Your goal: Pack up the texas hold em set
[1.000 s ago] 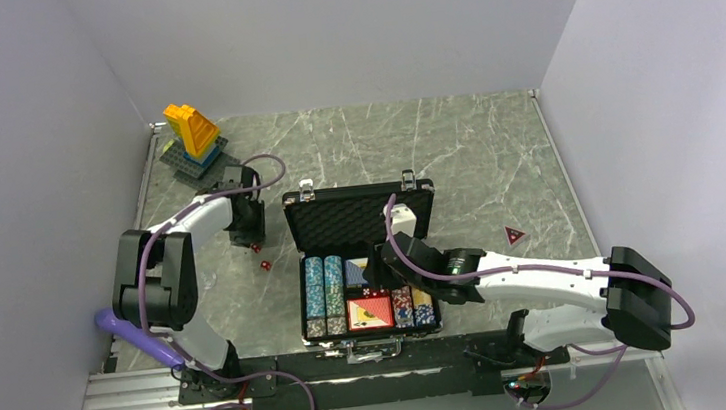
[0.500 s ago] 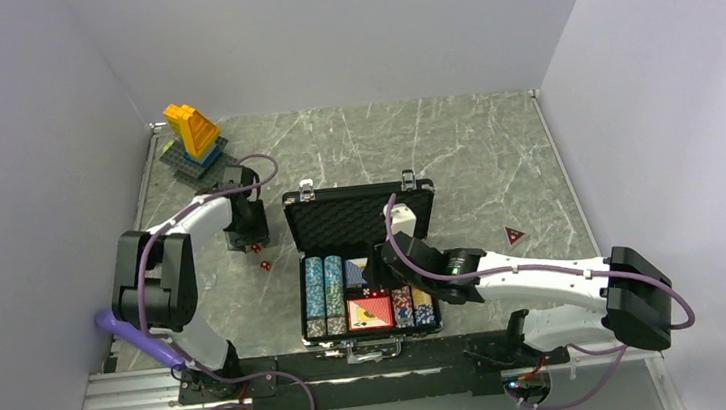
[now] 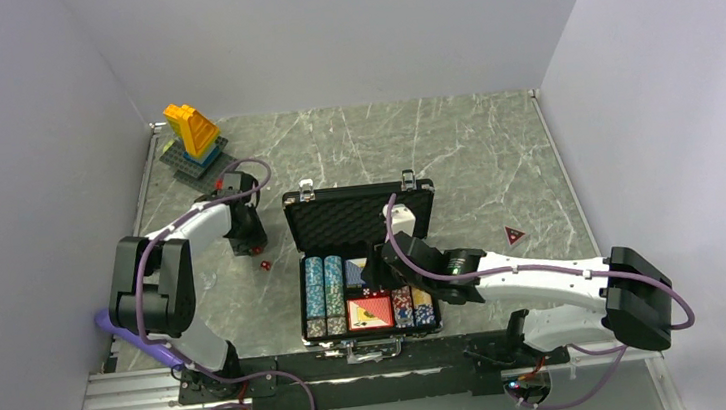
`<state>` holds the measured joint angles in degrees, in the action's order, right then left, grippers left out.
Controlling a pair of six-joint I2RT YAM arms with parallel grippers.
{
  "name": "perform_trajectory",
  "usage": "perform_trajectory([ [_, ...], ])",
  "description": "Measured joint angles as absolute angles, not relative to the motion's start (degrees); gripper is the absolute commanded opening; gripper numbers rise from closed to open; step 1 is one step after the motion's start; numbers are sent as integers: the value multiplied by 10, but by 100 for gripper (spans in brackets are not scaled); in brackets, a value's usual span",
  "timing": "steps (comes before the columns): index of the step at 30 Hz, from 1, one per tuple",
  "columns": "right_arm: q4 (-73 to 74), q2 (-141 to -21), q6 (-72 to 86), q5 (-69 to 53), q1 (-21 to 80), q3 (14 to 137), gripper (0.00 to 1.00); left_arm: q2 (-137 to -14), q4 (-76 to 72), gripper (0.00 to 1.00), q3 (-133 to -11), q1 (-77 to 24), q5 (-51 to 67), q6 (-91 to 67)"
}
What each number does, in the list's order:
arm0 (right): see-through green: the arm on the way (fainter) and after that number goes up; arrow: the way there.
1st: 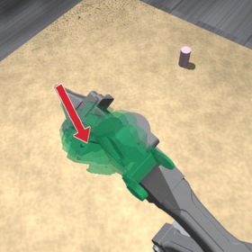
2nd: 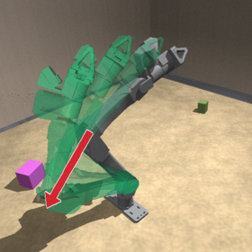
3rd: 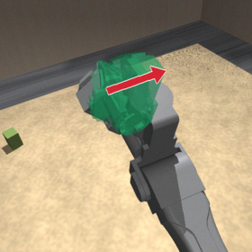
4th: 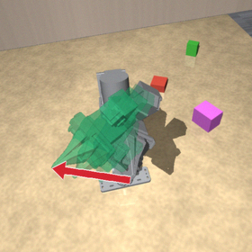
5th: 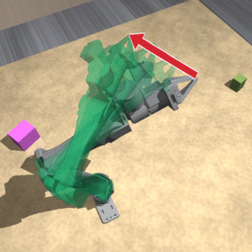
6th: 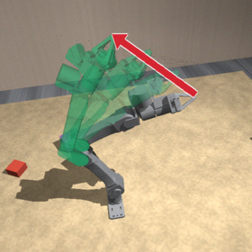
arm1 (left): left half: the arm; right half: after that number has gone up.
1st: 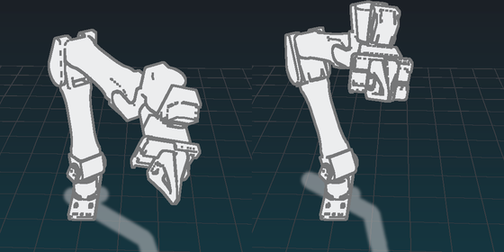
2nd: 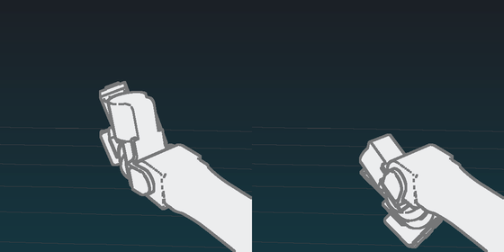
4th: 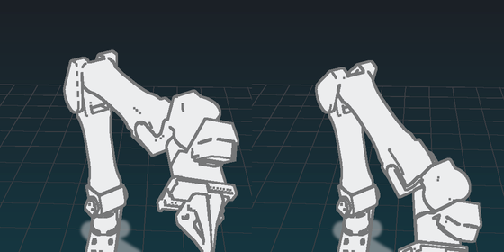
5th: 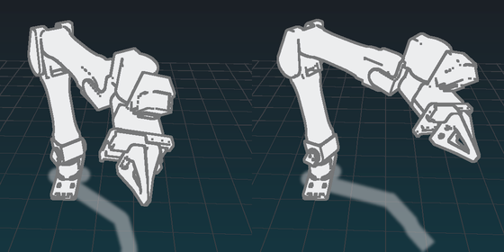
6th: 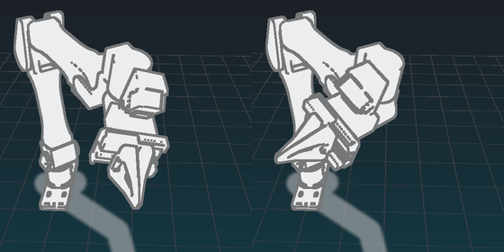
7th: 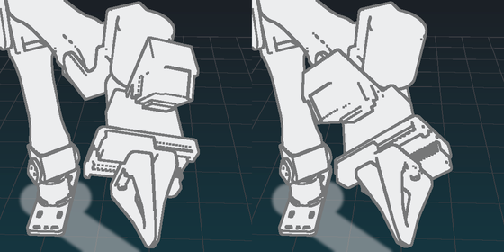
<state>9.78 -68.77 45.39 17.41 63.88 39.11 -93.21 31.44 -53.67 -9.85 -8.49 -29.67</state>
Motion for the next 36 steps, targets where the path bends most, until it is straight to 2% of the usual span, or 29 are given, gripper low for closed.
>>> perform_trajectory([
  [7, 97, -688, 454, 172, 638, 389, 52, -936, 305, 34, -538, -99, -87, -296],
  [18, 94, -688, 452, 164, 638, 389, 52, -941, 308, 0, -546, -99, -100, -281],
  [27, 96, -684, 452, 165, 635, 388, 52, -886, 329, 0, -538, -108, -104, -262],
  [36, 103, -664, 452, 182, 622, 388, 52, -662, 393, 0, -466, -204, -109, -294],
])
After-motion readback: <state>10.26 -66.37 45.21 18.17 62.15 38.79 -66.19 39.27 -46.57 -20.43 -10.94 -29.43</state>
